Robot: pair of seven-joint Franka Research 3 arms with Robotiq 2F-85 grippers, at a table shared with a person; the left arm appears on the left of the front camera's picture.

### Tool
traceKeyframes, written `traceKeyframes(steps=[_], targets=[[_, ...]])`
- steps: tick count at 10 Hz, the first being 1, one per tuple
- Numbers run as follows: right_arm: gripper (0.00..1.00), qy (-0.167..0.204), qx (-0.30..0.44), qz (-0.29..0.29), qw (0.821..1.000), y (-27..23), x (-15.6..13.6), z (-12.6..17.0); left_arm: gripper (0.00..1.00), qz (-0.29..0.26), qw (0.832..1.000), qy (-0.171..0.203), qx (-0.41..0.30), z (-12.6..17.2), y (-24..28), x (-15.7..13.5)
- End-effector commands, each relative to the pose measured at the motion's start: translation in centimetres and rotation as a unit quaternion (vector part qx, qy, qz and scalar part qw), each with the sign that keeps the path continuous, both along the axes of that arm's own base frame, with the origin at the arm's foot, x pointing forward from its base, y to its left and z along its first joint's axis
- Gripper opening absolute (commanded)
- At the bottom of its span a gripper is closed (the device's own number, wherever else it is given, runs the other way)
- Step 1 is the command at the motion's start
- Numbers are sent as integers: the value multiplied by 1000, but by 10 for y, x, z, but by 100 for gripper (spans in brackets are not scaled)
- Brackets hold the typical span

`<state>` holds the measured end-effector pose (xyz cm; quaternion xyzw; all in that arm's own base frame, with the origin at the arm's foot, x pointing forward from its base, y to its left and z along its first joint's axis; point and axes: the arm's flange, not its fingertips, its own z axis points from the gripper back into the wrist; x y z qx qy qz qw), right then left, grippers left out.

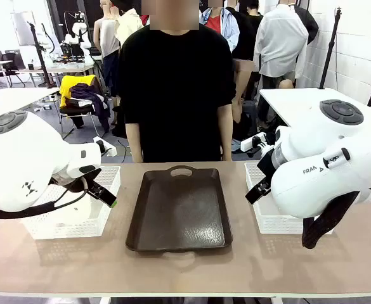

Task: Prepare the laboratory tools.
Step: Pick up the Big flask that the person points to.

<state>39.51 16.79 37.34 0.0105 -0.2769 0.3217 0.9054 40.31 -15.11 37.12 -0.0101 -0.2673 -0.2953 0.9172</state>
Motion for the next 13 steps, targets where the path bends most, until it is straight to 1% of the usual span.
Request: traceKeyframes(steps=[1,13], targets=[[100,0,0,0,1000,0,0,0,100,0,1000,0,0,0,0,0],[100,0,0,0,1000,0,0,0,100,0,1000,0,0,0,0,0]])
